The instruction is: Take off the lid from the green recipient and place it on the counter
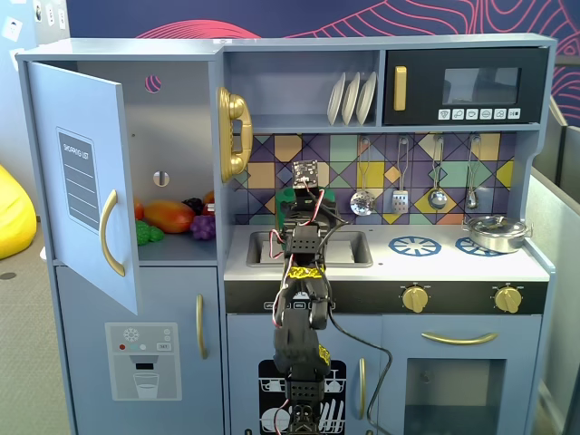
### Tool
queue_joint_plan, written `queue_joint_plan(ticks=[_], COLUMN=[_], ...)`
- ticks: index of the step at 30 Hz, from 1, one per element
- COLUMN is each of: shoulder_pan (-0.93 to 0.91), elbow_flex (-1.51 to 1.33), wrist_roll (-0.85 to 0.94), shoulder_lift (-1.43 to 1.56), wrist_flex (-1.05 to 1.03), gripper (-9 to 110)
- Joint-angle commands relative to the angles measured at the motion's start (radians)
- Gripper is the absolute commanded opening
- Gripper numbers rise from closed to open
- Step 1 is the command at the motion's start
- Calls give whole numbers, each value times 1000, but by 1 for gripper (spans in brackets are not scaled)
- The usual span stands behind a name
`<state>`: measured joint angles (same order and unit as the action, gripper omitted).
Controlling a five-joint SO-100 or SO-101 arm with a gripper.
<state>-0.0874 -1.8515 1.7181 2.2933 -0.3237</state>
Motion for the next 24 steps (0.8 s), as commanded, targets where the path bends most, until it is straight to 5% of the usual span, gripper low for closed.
queue_joint_plan(ticks=[1,11,19,24], shoulder_pan=[18,25,51,63], elbow_flex=[115,167,183,190], wrist_roll=[8,-8,26,5], shoulder_lift=[-41,-98,-98,-94], wrist_flex=[28,8,-63,-54], gripper=[33,27,0,0])
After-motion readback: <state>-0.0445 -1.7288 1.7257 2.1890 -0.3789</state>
